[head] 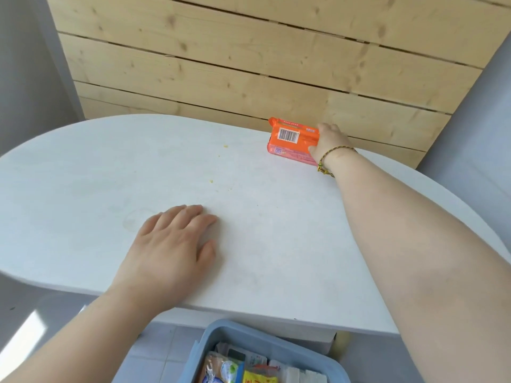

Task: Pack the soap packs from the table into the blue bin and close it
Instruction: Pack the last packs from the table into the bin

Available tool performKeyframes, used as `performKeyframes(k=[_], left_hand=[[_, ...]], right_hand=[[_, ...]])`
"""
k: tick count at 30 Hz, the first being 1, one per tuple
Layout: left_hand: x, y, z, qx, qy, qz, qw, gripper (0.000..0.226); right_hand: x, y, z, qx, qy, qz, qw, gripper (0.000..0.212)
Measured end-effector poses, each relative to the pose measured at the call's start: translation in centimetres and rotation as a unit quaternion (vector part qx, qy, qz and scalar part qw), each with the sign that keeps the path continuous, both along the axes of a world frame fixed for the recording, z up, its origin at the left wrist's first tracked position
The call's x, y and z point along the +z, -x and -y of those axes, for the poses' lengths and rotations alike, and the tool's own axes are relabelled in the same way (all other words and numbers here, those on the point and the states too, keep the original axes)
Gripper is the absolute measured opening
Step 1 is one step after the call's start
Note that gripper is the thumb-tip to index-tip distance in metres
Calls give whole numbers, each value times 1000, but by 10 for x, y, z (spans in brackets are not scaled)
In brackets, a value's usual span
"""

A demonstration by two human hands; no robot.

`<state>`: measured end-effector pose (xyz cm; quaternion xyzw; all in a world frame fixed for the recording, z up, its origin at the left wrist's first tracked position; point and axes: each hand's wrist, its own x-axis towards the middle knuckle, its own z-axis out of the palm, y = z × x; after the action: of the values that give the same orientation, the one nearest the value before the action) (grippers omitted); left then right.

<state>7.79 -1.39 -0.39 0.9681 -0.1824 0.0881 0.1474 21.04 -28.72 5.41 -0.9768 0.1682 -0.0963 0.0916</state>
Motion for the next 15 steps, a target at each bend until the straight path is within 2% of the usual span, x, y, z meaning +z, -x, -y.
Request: performKeyframes(k=[2, 8, 15], left_hand=[[0, 1, 0, 3, -5, -6, 1000, 86], [2, 2, 1, 5, -6, -20, 1000, 44], [14, 27, -5, 0, 32, -78, 996, 44]], right_hand=[[-1, 2, 0, 24, -19, 12, 999, 48], [7, 30, -5, 68, -18, 19, 997, 47], [23, 116, -22, 98, -65, 44, 992, 40]])
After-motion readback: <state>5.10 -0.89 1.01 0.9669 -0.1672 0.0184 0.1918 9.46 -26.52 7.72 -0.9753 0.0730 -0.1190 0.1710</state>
